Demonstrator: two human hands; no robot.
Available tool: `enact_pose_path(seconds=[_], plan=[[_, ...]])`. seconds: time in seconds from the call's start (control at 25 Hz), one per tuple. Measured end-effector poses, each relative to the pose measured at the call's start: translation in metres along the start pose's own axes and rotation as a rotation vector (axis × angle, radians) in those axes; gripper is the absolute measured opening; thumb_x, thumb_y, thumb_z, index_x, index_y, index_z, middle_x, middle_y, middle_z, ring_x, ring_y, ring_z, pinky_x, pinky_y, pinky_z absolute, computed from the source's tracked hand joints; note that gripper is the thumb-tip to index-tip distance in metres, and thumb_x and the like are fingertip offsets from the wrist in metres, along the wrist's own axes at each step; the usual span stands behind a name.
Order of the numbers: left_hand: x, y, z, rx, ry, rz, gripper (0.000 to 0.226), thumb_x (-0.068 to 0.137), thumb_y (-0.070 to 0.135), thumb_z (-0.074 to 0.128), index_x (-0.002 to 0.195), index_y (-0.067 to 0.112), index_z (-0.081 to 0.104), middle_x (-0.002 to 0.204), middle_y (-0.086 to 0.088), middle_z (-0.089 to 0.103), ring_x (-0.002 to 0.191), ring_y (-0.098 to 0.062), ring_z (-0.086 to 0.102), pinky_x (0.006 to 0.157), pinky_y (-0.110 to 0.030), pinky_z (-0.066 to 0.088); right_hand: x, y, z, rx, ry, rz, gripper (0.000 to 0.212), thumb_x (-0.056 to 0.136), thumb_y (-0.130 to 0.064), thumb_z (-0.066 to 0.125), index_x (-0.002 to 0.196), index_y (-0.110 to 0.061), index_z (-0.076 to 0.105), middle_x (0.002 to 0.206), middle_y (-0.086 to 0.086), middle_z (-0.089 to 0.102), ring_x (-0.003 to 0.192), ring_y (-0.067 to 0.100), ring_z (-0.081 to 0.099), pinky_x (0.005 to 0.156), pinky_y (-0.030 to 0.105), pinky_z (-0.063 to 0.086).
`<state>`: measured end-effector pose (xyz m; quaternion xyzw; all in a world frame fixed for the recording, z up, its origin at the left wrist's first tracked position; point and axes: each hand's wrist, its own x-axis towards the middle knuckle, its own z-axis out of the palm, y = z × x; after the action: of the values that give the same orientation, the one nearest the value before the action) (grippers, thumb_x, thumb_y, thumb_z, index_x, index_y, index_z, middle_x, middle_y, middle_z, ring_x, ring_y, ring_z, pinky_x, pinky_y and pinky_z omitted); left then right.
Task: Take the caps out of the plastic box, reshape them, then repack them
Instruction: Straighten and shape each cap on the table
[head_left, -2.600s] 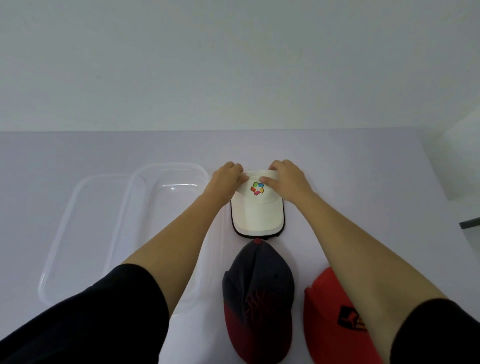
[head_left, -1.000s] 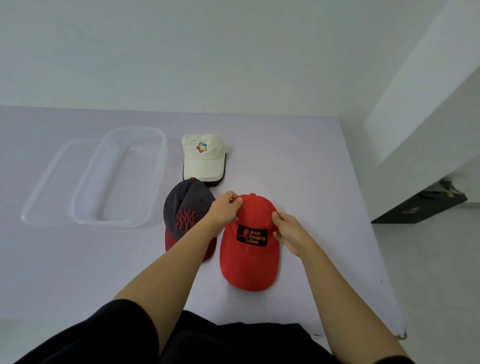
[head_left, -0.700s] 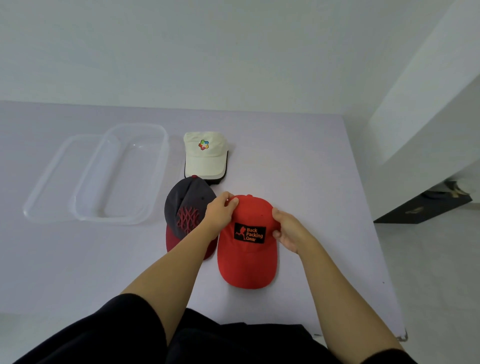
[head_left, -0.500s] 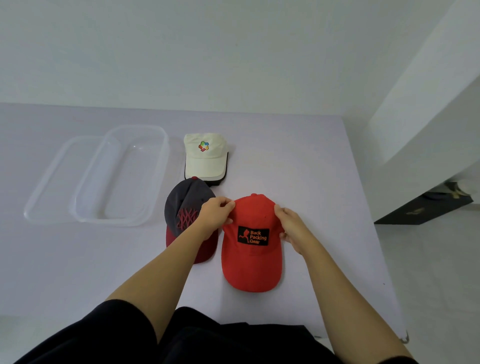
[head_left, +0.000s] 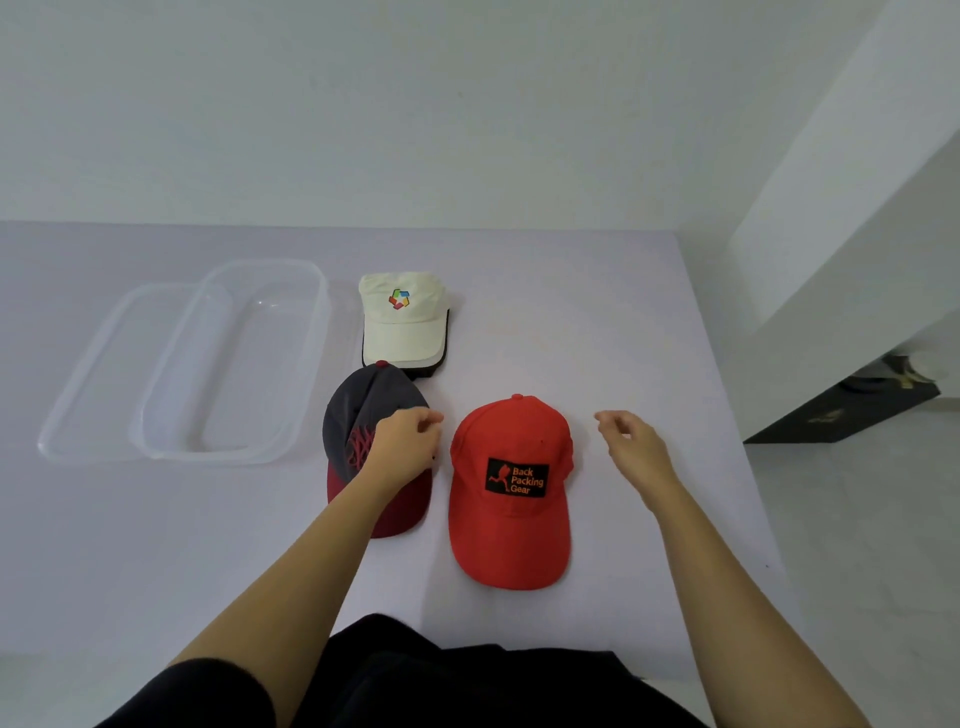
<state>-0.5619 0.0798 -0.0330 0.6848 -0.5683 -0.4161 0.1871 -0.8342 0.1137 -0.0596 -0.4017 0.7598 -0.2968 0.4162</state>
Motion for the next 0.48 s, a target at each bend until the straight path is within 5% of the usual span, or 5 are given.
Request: enact_pose_path(seconds=[0.08,0.16,0.24,0.36,0.48], plan=[[-0.007,-0.008,0.008,-0.132,-0.167,-0.095,0.035,0.094,0.013,0.049,0.129,0.01,0.051,0.111,-0.007,0.062,0.075,-0.016,0.064,0.063,-0.021,0.053,-0.003,-0.001,-0.004,0.013,-0.093,0.023,0.035,0.092,-0.046,0.047,0.117,-0.024,0.059,0.122,-0.005,0.059,0.097,0.016,0.057,0.087,0.033,0.047],[-0.006,-0.01,0.021,-0.251,-0.258,-0.12,0.024,0.095,0.011,0.049,0.119,0.01,0.053,0.097,-0.006,0.063,0.072,-0.013,0.062,0.064,-0.019,0.053,-0.006,-0.012,0.003,-0.007,-0.264,0.054,0.039,0.093,-0.047,0.045,0.125,-0.025,0.052,0.12,-0.008,0.055,0.082,0.008,0.054,0.069,0.025,0.044],[-0.006,-0.005,0.032,-0.236,-0.195,-0.087,0.01,0.095,0.009,0.049,0.102,0.009,0.056,0.085,-0.004,0.062,0.066,-0.01,0.061,0.069,-0.022,0.056,-0.005,-0.021,0.015,-0.079,-0.376,0.058,0.039,0.096,-0.044,0.042,0.127,-0.023,0.049,0.115,-0.005,0.055,0.076,0.005,0.051,0.061,0.022,0.04],[-0.01,0.003,0.043,-0.201,-0.132,-0.035,0.009,0.094,0.012,0.051,0.099,0.006,0.057,0.088,-0.003,0.06,0.063,-0.008,0.06,0.055,-0.009,0.05,-0.005,-0.027,0.034,-0.071,-0.504,0.032,0.032,0.1,-0.037,0.032,0.12,-0.019,0.05,0.08,-0.004,0.05,0.063,0.011,0.046,0.055,0.02,0.036],[-0.007,0.001,0.037,-0.186,-0.015,-0.028,0.01,0.092,0.014,0.055,0.097,0.006,0.057,0.082,-0.003,0.064,0.057,-0.002,0.059,0.05,-0.004,0.044,-0.004,-0.03,0.038,0.086,-0.466,-0.005,0.031,0.102,-0.036,0.028,0.108,-0.014,0.049,0.066,-0.007,0.037,0.051,0.007,0.034,0.051,0.02,0.032]])
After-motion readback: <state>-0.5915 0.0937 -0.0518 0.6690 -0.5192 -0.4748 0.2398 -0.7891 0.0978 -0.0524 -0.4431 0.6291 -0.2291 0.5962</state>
